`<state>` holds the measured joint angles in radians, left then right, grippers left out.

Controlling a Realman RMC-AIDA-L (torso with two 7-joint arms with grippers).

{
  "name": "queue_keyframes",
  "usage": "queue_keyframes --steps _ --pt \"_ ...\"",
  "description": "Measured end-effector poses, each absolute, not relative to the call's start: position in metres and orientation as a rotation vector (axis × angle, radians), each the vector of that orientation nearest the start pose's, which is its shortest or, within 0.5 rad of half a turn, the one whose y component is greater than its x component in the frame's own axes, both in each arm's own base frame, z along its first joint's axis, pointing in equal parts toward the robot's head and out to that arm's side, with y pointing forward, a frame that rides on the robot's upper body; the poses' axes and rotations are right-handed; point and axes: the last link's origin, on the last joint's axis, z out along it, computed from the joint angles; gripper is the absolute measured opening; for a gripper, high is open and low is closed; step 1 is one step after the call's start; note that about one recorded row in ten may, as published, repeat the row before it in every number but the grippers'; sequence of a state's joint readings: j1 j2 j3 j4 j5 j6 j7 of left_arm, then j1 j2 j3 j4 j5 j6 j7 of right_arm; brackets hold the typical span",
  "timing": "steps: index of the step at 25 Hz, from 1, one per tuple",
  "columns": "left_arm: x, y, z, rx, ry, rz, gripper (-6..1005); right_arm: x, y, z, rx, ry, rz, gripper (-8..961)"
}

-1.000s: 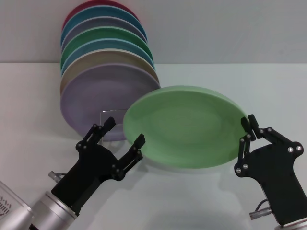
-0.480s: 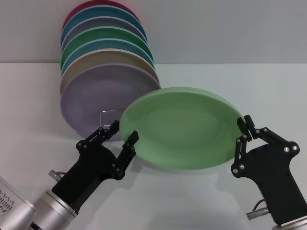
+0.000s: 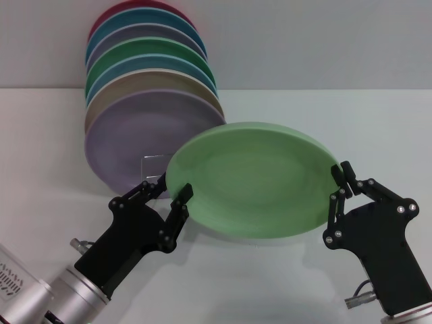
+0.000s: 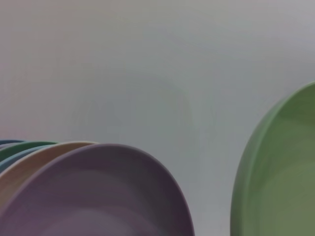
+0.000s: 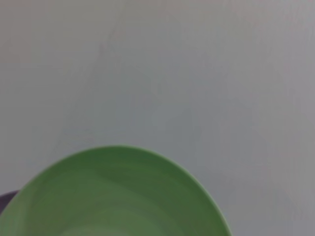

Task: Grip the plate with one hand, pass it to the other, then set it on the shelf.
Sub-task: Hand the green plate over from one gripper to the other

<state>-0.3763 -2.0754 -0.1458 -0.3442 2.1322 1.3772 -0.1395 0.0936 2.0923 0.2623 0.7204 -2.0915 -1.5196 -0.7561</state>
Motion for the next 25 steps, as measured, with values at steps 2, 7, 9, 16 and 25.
queue_keyframes --steps 2,7,9,16,25 --pt "-0.26 0.2537 -0.0939 -2.067 -0.396 -0.998 346 0.2268 0.1937 -0.0822 -1.615 -0.001 0.676 142" --pt "-0.2608 0.2538 -0.0934 -2.063 -0.398 -0.996 223 0.2268 0.1944 -0.0834 -1.623 0.0 0.673 145" --pt "-0.2611 0.2539 -0.0932 -2.063 -0.398 -0.995 175 0.2267 0.1946 -0.0835 -1.624 0.0 0.673 146" --pt "-0.2614 0.2536 -0.093 -2.063 -0.396 -0.994 130 0.226 0.1947 -0.0848 -1.632 0.0 0.676 150" --pt "-0.2605 0.2519 -0.0932 -2.06 -0.4 -1.004 99 0.2263 0.1953 -0.0857 -1.638 0.002 0.673 154"
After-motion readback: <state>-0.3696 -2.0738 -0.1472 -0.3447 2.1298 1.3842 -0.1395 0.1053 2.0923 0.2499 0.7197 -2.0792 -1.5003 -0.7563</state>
